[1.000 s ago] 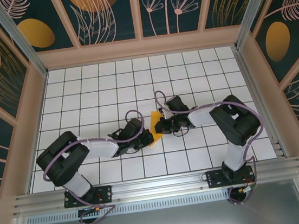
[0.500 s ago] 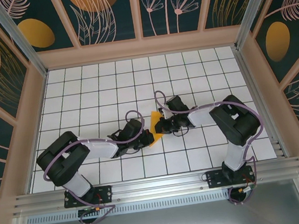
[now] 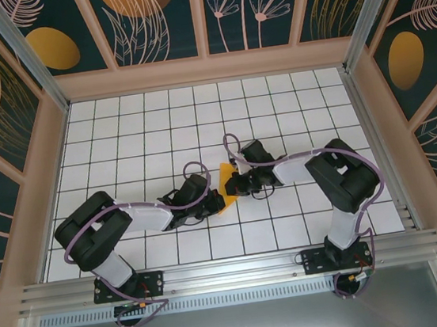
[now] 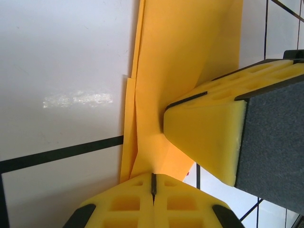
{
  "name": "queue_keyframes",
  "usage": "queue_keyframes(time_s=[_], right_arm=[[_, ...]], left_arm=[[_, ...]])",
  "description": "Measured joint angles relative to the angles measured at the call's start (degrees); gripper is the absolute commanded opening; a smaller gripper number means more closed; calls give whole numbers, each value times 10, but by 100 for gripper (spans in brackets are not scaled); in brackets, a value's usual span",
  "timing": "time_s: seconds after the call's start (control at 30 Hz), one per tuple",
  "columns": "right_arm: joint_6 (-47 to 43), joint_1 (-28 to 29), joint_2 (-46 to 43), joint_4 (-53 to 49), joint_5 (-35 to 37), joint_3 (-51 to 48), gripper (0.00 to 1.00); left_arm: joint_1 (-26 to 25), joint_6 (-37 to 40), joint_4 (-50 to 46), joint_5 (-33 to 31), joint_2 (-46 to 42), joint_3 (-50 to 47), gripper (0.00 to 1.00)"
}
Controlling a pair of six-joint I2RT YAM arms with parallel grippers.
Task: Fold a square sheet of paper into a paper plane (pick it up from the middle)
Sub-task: Fourth fold the wing at the center of the table.
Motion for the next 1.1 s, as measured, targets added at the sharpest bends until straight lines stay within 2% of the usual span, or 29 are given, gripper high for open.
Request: queue_keyframes(time_s=[0.13,0.27,0.5,0.63,0.8,0.93,1.1], right_arm=[[-9,-27,9,-1,-23,6,9],[-10,-87,23,-1,-30,20,9],[-10,-130,34,-1,-3,48,9],[-10,-113,5,-5,9,41,10],[-10,-56,-43,-4,10,23,9],[-9,-18,-38,-5,10,12,9],[-10,-8,-6,-4,7,12,9]], left_arm=[[0,-7,0,0,0,0,0],[0,-12,9,1,0,-7,0],[0,-15,19,1,0,-11,0],[0,-15,19,1,0,-11,0],[0,-15,18,1,0,-10,0],[0,-15,16,1,0,-9,0],[0,-15,13,1,0,-7,0]])
